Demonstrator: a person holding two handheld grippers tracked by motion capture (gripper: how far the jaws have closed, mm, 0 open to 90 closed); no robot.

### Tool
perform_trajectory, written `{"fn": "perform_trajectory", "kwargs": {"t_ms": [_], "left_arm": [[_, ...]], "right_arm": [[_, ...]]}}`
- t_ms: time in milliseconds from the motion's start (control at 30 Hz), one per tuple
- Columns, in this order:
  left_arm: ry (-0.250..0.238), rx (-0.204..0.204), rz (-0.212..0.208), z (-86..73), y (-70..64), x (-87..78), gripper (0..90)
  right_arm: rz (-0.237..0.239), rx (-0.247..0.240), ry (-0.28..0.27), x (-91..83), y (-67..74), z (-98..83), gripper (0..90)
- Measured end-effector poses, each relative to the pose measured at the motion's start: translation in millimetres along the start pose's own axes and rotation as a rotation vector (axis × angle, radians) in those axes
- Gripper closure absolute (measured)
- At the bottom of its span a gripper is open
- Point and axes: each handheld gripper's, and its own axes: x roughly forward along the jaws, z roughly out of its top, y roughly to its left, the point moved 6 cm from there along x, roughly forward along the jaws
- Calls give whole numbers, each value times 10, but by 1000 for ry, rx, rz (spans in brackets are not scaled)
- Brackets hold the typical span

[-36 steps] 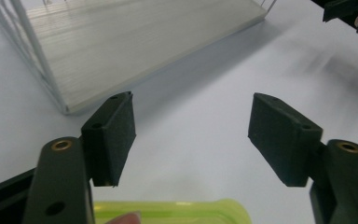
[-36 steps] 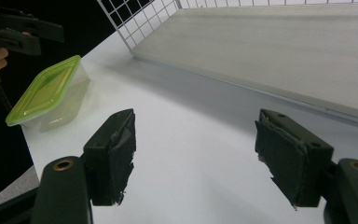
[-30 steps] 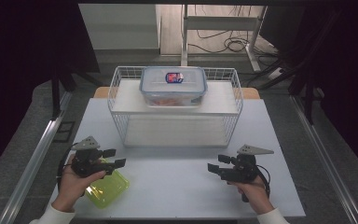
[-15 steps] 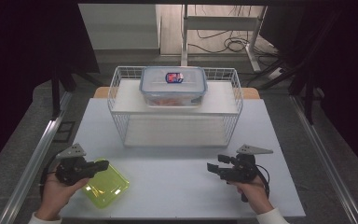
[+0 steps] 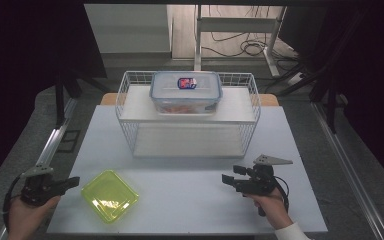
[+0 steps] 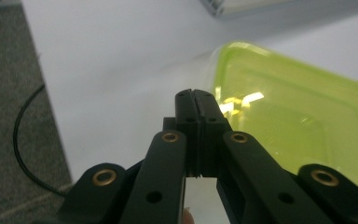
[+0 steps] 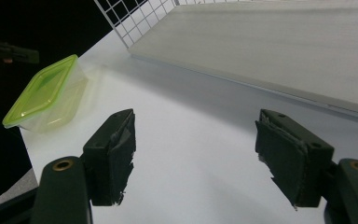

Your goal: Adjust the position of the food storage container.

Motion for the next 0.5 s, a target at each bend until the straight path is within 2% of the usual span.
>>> {"fn": "perform_trajectory", "kwargs": {"t_ms": [267, 400, 500], "left_arm": [[82, -11, -1, -184, 43, 131, 898], [108, 8, -46, -293, -79, 141, 897], [123, 26, -64, -326, -153, 163, 897]], "right_arm": [[0, -1, -6, -13, -3, 9, 288], [-2, 3, -5, -15, -13, 8, 288], [1, 0, -4, -11, -8, 7, 288]]}}
